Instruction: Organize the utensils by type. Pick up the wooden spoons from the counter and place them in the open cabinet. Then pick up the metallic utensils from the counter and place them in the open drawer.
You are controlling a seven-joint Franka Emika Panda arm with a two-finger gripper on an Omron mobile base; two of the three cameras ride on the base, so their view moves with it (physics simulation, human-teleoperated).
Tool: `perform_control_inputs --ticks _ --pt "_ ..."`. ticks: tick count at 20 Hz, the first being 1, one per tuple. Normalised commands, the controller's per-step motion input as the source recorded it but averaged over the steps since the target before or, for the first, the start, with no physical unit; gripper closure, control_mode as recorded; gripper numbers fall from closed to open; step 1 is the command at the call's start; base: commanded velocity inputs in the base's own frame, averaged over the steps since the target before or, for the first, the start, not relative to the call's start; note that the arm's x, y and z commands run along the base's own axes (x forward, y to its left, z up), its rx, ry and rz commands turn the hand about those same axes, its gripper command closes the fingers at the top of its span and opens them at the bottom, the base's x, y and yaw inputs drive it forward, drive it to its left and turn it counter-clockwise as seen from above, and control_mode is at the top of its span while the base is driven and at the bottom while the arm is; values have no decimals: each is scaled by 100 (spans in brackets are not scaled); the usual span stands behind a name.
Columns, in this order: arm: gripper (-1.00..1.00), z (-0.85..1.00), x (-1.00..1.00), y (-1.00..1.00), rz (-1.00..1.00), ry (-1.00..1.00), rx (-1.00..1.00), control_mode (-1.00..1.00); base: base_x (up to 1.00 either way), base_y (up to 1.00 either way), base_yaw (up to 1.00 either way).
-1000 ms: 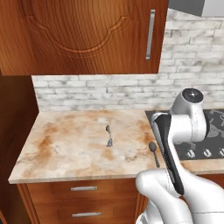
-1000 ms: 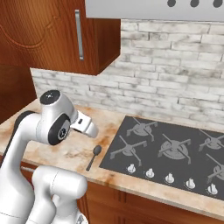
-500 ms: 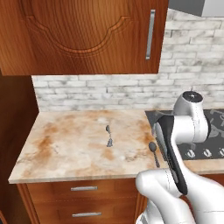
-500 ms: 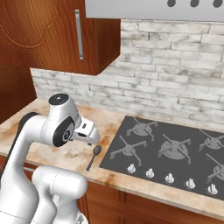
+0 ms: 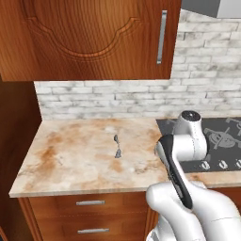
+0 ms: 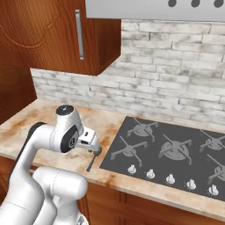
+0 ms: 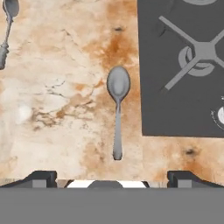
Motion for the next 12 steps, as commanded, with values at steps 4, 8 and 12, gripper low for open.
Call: perform_control_inputs --ticks 4,8,12 --pt "-100 -61 52 1 0 3 0 -100 0 0 0" --pt "-100 -56 39 -9 0 2 0 -100 0 0 0" --pt "-100 -52 9 -13 0 7 0 -100 0 0 0"
